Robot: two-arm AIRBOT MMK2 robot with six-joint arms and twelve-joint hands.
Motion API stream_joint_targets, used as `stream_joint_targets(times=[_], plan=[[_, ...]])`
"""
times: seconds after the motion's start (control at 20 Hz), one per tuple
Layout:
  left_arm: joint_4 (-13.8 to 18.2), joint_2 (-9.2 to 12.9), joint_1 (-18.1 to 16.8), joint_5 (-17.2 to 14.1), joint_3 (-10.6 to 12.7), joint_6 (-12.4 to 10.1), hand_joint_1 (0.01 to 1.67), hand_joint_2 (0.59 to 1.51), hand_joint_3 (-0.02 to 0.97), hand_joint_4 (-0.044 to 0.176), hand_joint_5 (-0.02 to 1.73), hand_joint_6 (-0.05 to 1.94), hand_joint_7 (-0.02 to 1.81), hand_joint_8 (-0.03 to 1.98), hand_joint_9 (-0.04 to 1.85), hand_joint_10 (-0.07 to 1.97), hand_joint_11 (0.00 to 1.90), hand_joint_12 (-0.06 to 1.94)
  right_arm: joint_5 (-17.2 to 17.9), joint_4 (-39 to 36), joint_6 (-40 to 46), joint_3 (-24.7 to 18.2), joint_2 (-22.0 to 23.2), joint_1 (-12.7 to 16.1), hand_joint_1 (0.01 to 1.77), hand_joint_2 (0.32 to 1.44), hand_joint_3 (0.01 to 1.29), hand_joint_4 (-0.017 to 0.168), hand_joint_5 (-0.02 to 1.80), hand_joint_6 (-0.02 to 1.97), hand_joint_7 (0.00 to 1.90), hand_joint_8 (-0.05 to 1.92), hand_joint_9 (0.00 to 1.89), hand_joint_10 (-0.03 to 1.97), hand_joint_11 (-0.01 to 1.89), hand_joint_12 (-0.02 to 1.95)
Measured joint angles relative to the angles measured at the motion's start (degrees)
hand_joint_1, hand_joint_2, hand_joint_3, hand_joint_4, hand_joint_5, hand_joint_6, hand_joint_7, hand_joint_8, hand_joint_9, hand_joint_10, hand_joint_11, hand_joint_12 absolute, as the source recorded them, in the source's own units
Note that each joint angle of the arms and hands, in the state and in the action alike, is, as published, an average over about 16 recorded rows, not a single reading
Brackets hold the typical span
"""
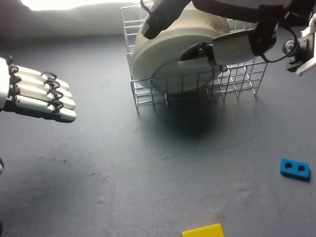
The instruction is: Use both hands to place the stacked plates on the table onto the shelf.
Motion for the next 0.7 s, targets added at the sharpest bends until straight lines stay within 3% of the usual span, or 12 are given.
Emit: stream_joint_targets(times=[0.25,0.5,0.7], plan=[[1.5,0.5,-0.6,-2.0,-2.1,0.4,0.13,1.14,0.01,0.006,0.49,0.53,0.55,0.56,0.54,0.6,0.44,0.84,0.3,0.1,-2.6,-2.2,1.4,-1.0,0.79,1.15,0.01,0.003,0.94,0.94,1.11,0.55,1.02,0.9,0.77,1.54],[3.6,1.3,-1.6,-2.7,-4.5,1.3,0.38,1.197,0.004,0.055,0.87,1.09,0.98,1.14,0.99,1.18,0.87,1.43,-0.5,0.4,-2.8,-2.6,2.3,-1.4,0.53,1.26,0.01,0.043,1.12,1.46,1.28,1.11,1.24,1.37,1.18,1.71],[4.9,1.7,-2.1,-2.9,-5.7,2.0,0.51,1.225,0.001,0.075,1.07,1.46,1.21,1.52,1.21,1.58,1.09,1.83,-1.0,0.6,-2.8,-2.6,2.6,-1.6,0.37,1.31,0.01,0.054,1.22,1.64,1.36,1.48,1.36,1.68,1.39,1.82]])
